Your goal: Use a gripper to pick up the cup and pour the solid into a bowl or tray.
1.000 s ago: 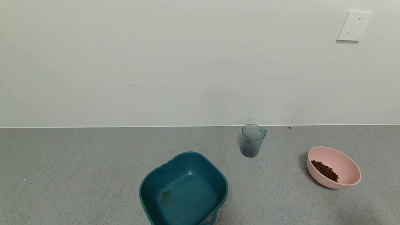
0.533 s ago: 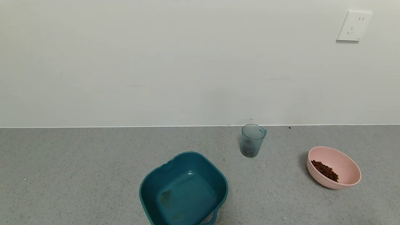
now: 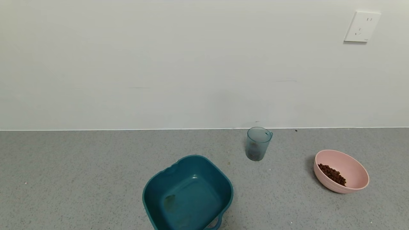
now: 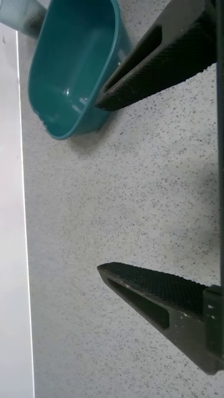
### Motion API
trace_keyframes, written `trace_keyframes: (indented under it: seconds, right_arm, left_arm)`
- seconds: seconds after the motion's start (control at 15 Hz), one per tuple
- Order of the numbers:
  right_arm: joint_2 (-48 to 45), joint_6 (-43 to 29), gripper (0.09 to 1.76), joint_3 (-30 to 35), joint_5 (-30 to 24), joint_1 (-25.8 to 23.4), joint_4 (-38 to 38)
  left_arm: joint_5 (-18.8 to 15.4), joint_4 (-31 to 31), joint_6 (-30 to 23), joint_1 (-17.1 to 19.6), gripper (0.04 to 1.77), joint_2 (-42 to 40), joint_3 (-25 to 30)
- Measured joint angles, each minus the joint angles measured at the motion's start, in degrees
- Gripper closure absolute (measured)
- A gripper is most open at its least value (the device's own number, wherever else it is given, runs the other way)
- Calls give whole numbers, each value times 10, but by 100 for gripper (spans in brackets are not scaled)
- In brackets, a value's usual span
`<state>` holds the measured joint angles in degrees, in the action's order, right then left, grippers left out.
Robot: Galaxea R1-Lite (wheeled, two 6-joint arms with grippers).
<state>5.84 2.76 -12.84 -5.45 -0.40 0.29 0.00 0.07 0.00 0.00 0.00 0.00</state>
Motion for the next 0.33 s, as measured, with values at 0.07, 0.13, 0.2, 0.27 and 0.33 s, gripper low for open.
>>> trace_keyframes:
  seconds: [0.07,0.13,0.2,0.27,0.33]
  right_arm:
    - [-7,0,15,28,1,0,-22]
    - [-13,0,15,50,2,0,-32]
    - [-21,1,15,68,3,0,-34]
    - [-31,4,15,86,9,1,-35]
    - [-40,7,15,102,19,1,-38]
  left_arm:
    - [0,0,0,0,6,0,0]
    - [0,0,0,0,6,0,0]
    - [0,0,0,0,6,0,0]
    - [0,0,0,0,6,0,0]
    - [0,0,0,0,6,0,0]
